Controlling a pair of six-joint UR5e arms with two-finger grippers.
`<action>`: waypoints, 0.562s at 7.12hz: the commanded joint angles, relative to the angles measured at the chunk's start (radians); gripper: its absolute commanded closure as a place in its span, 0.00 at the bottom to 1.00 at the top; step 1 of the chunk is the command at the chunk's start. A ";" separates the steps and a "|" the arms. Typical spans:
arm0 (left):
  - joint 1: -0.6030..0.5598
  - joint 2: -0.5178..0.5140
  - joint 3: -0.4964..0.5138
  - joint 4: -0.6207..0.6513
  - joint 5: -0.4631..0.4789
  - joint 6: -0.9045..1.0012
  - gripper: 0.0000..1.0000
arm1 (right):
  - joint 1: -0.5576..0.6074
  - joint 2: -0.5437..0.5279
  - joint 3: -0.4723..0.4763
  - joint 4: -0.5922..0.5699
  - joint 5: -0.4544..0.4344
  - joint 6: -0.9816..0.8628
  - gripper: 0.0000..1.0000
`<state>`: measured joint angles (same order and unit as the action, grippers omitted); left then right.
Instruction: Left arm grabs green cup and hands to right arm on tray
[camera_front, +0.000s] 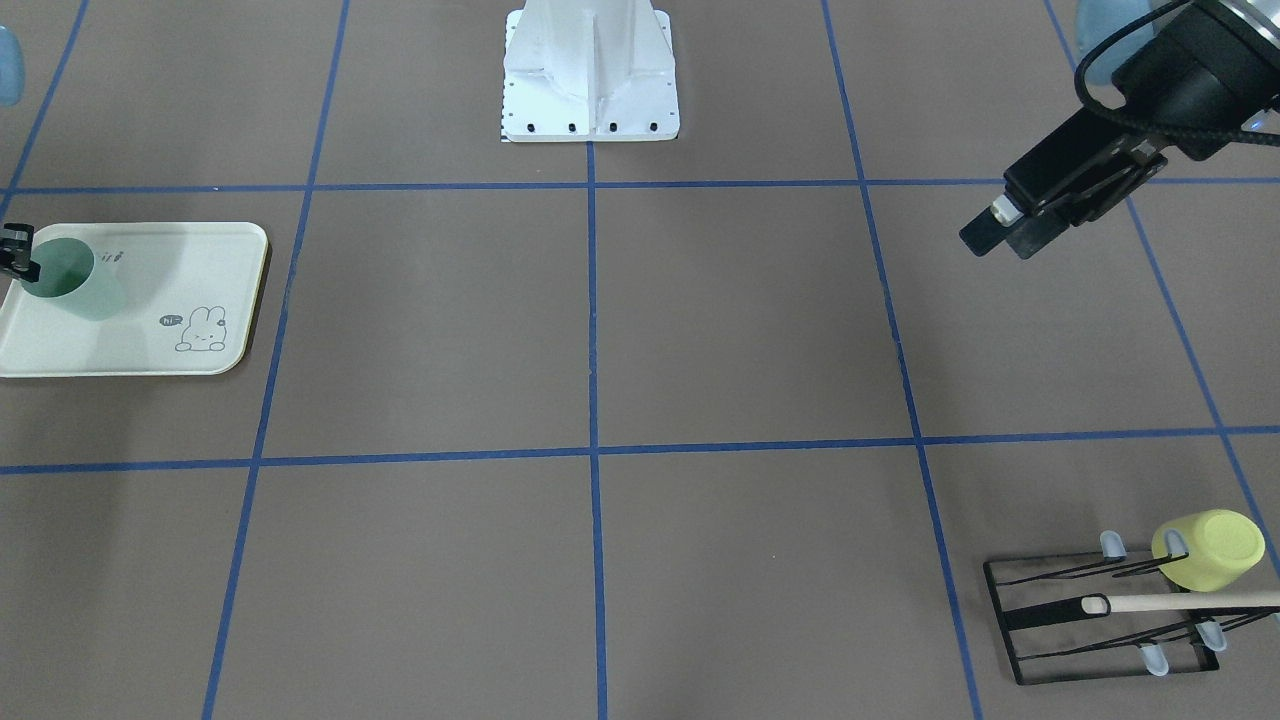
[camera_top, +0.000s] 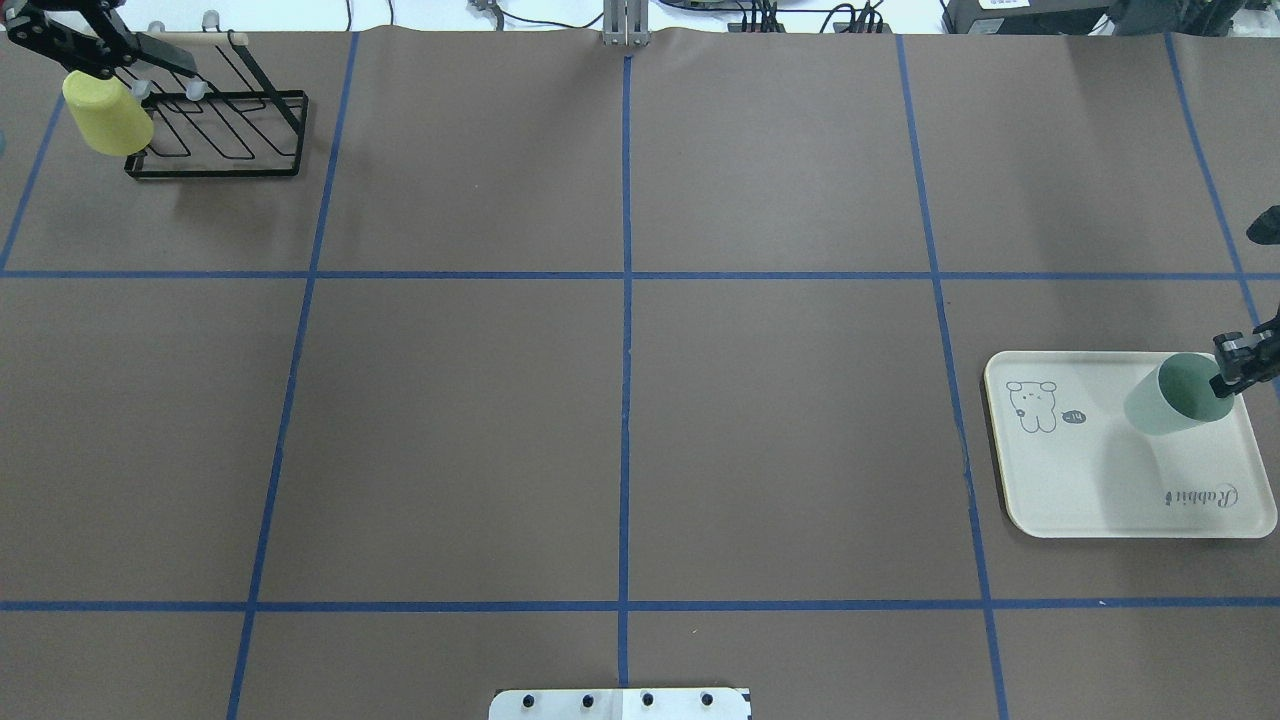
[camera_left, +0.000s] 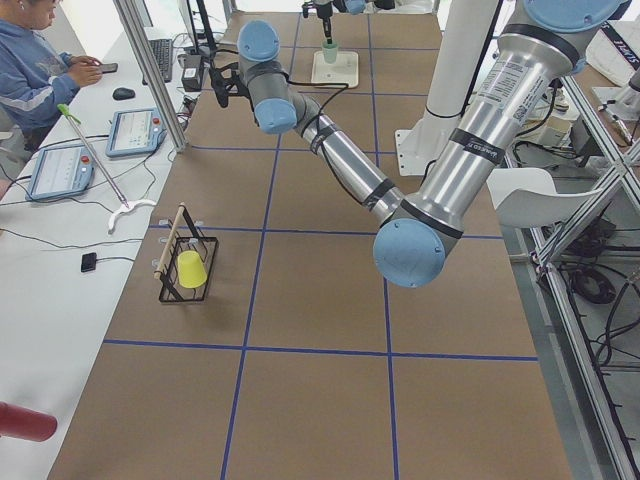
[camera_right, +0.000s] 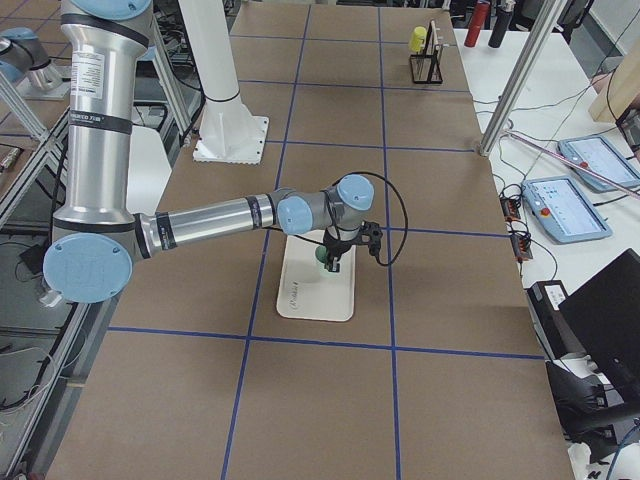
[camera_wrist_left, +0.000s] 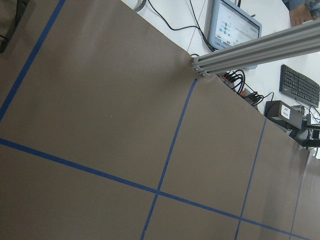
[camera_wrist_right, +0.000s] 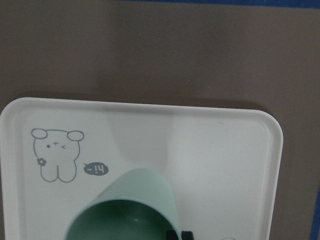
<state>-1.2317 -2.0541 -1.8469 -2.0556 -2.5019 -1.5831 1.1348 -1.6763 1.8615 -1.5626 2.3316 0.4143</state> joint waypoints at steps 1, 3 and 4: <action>-0.002 0.000 -0.005 0.000 0.000 0.000 0.00 | -0.033 0.003 -0.016 0.001 -0.001 0.001 1.00; -0.003 0.000 -0.006 0.000 0.000 0.000 0.00 | -0.038 0.006 -0.045 0.041 -0.002 0.003 0.89; -0.003 0.000 -0.008 0.000 0.000 -0.001 0.00 | -0.040 0.006 -0.074 0.083 0.000 0.001 0.77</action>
<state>-1.2342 -2.0540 -1.8528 -2.0555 -2.5019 -1.5837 1.0981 -1.6713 1.8191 -1.5218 2.3305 0.4164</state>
